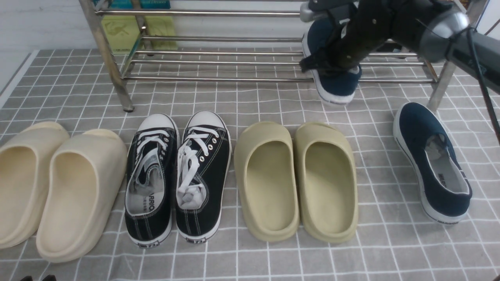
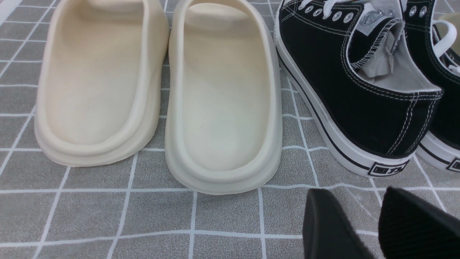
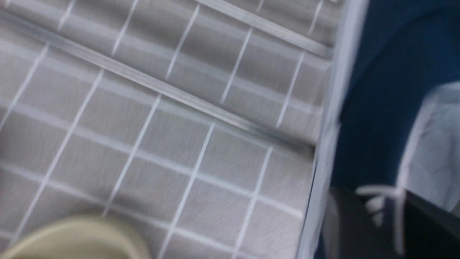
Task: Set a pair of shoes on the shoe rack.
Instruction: Use the right arm to put a shoe into the shoe rack, then use the right arm to grab the shoe closest to it
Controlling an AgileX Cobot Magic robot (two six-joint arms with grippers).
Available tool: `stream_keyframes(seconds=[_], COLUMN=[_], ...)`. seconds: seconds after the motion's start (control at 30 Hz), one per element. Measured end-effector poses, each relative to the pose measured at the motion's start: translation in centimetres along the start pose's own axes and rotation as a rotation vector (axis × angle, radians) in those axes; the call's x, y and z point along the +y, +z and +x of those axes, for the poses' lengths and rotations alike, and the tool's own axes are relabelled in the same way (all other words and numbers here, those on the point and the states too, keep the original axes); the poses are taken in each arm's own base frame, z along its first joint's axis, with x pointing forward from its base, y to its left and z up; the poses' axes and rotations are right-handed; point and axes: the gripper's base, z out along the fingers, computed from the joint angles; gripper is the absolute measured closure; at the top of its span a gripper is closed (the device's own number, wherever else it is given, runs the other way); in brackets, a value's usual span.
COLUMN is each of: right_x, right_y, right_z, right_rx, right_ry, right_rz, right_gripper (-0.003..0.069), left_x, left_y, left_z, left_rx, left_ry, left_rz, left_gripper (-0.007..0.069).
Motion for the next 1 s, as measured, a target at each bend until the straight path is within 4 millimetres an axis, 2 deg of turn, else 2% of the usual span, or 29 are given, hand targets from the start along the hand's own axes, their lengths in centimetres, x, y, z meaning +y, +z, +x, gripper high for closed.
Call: stream_keyframes(seconds=[0.13,0.17,0.2,0.3,0.4,0.43,0.47,0.5,0.53,0.6,0.67,0.73,0.8,0.83,0.87,0.93,0.97,1.0], right_x=[-0.7,-0.7,-0.8,-1.0,-1.4,-1.6,-2.0,-2.0,-2.7,-3.7,-4.7,-6.0,-7.1,-7.3,-7.8,-7.9,-7.7,-7.7], right_y=[-0.8,-0.9,-1.4,-3.9,-7.1,-8.8,-10.1,-10.4,-12.1,-13.6,-14.1,-13.7,-12.5,-12.2,-11.2,-9.8,-9.1,-8.9], right_z=[-0.5,-0.6,-0.6,-0.8,-1.4,-1.9,-2.2,-2.2,-2.3,-1.9,-0.7,1.6,4.6,5.3,7.8,11.1,12.5,13.0], right_rx=[0.006,0.003,0.024,0.085,0.104,0.093,0.087,0.085,0.082,0.077,0.109,0.193,0.315,0.34,0.434,0.542,0.571,0.578], right_ry=[-0.006,-0.003,-0.003,0.003,-0.001,-0.002,0.002,0.003,0.021,0.052,0.087,0.132,0.188,0.195,0.222,0.233,0.231,0.231], right_rz=[0.032,0.032,0.037,0.045,0.069,0.079,0.088,0.089,0.101,0.116,0.133,0.156,0.177,0.182,0.19,0.189,0.185,0.182], right_gripper=[0.0239,0.023,0.0172,0.008,0.0058,0.0059,0.0063,0.0064,0.0082,0.0103,0.013,0.0151,0.0161,0.0162,0.0164,0.0166,0.0167,0.0167], left_x=[0.0,0.0,0.0,0.0,0.0,0.0,0.0,0.0,0.0,0.0,0.0,0.0,0.0,0.0,0.0,0.0,0.0,0.0], left_y=[0.0,0.0,0.0,0.0,0.0,0.0,0.0,0.0,0.0,0.0,0.0,0.0,0.0,0.0,0.0,0.0,0.0,0.0], left_z=[0.0,0.0,0.0,0.0,0.0,0.0,0.0,0.0,0.0,0.0,0.0,0.0,0.0,0.0,0.0,0.0,0.0,0.0], left_rx=[0.0,0.0,0.0,0.0,0.0,0.0,0.0,0.0,0.0,0.0,0.0,0.0,0.0,0.0,0.0,0.0,0.0,0.0], left_ry=[0.0,0.0,0.0,0.0,0.0,0.0,0.0,0.0,0.0,0.0,0.0,0.0,0.0,0.0,0.0,0.0,0.0,0.0], left_rz=[0.0,0.0,0.0,0.0,0.0,0.0,0.0,0.0,0.0,0.0,0.0,0.0,0.0,0.0,0.0,0.0,0.0,0.0], left_gripper=[0.0386,0.0386,0.0386,0.0386,0.0386,0.0386,0.0386,0.0386,0.0386,0.0386,0.0386,0.0386,0.0386,0.0386,0.0386,0.0386,0.0386,0.0386])
